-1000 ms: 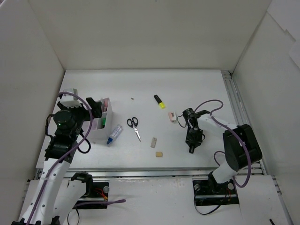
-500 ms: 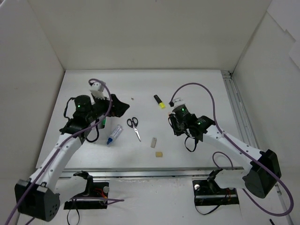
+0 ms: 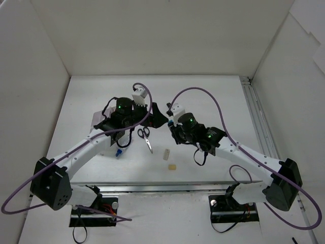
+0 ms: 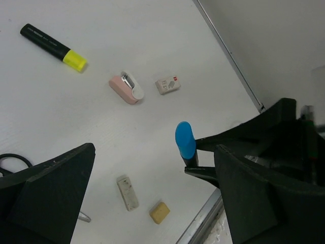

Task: Sort the stationery into containers
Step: Pick up the pen from the center of the board, then place the pen in the storage box.

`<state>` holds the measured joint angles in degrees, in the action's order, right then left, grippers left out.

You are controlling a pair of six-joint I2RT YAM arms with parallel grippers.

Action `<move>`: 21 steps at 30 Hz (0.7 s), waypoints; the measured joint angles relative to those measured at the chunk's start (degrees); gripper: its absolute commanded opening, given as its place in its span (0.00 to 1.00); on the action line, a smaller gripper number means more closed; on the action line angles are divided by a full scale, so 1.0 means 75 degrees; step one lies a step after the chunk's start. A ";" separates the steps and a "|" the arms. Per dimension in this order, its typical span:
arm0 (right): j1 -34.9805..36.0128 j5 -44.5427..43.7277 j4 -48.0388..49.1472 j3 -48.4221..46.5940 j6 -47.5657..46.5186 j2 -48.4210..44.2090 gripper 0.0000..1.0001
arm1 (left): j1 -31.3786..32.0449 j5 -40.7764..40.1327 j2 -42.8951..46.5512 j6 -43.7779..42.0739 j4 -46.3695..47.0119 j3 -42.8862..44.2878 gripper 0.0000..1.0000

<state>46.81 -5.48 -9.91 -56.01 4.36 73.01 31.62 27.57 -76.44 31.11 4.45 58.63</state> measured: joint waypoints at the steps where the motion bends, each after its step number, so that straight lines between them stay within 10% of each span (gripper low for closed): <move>1: 0.0023 0.0052 0.0067 -0.0023 -0.0017 0.0000 0.00 | 0.0061 -0.0140 -0.0099 0.0064 0.0000 0.0035 0.97; 9: 0.0137 0.0239 0.0615 -0.0184 -0.0108 0.0079 0.00 | 0.0580 -0.0772 -0.0883 0.0303 -0.0204 0.0525 0.77; 19: 0.0175 0.0090 0.1110 -0.0356 -0.0102 0.0522 0.11 | 0.0662 -0.0402 -0.1139 0.0530 0.0073 0.0554 0.00; 21: 0.0181 0.0029 0.1128 -0.0391 -0.0096 0.0583 0.21 | 0.0662 -0.0431 -0.1137 0.0487 0.0082 0.0554 0.00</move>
<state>48.16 -5.26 -1.45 -58.94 3.64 77.38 36.58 24.34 -84.97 34.76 5.06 62.78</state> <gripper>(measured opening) 0.282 0.149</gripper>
